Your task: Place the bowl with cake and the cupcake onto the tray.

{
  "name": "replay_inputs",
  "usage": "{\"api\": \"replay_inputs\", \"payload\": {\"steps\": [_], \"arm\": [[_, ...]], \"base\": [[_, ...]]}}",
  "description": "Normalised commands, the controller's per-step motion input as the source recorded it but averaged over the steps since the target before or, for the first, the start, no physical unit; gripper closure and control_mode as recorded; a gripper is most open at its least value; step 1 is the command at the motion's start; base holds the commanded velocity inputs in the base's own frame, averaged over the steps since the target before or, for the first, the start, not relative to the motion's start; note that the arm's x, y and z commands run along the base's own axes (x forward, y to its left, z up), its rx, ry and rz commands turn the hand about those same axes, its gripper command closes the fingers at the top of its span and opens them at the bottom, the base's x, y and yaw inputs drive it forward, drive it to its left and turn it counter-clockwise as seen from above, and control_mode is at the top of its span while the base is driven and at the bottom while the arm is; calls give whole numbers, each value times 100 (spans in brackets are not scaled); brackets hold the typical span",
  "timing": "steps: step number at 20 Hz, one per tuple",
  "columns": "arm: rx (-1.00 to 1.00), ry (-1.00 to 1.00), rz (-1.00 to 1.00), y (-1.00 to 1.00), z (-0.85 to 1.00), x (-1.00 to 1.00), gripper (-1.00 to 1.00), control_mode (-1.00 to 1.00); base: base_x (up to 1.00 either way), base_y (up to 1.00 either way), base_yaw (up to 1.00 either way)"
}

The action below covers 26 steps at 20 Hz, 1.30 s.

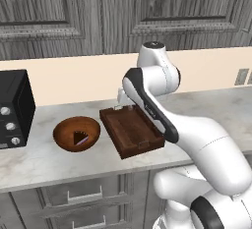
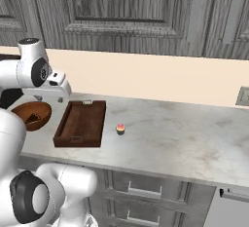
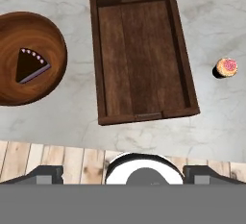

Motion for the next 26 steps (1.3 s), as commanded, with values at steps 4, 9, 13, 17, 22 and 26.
{"api": "replay_inputs", "payload": {"steps": [4, 9, 13, 17, 22, 26], "arm": [[0, 1, 0, 33, -11, 0, -100, -100], [3, 0, -3, 35, -12, 0, -100, -100], [7, 0, -8, 32, -9, 0, -100, -100], [7, 0, -10, 28, -9, 0, -100, -100], [8, 0, -10, 24, -12, 0, -100, -100], [9, 0, -8, 16, -13, 0, -100, -100]], "base": [[0, 0, 0], [0, 0, 0], [0, 0, 0], [0, 0, 0], [0, 0, 0], [0, 0, 0]]}}
